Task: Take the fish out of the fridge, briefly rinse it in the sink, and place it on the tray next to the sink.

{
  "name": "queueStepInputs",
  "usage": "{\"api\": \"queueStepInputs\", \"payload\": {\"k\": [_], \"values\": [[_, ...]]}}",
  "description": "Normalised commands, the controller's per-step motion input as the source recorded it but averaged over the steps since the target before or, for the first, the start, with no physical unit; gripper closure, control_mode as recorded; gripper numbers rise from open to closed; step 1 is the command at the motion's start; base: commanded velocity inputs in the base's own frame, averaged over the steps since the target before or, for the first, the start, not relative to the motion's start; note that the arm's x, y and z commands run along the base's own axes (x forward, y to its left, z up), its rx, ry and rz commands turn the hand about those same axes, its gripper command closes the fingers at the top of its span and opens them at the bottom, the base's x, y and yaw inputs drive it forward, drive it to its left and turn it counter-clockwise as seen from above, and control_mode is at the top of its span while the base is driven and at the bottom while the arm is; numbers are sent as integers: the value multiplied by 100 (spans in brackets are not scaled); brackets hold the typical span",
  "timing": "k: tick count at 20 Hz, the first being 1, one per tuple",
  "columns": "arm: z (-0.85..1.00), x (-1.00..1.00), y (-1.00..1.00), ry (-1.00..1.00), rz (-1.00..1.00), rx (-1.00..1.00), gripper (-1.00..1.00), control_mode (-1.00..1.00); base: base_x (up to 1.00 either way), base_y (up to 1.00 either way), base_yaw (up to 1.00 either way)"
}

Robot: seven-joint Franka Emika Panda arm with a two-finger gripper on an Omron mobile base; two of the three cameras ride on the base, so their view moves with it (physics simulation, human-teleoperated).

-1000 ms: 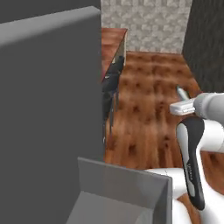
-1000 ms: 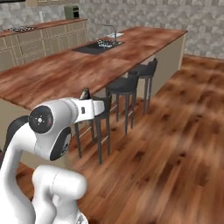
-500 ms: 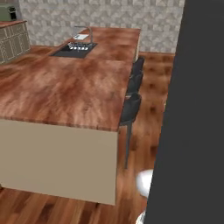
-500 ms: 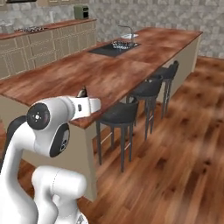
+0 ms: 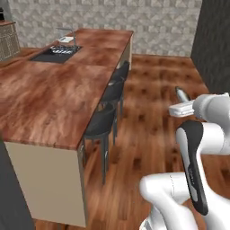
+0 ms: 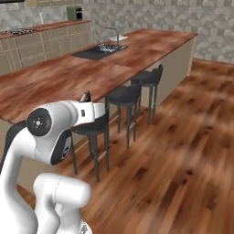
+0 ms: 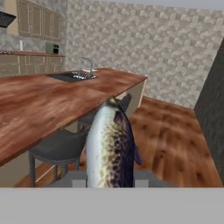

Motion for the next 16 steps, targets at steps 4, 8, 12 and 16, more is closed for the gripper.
{"api": "queueStepInputs", "payload": {"k": [4, 8, 12, 16], "values": [[0, 0, 0, 0, 0, 0, 100, 100, 100, -82, 0], [0, 0, 0, 0, 0, 0, 100, 100, 34, 41, 28], [0, 0, 0, 0, 0, 0, 100, 100, -12, 40, 85], [0, 0, 0, 0, 0, 0, 100, 100, -1, 16, 85]]}}
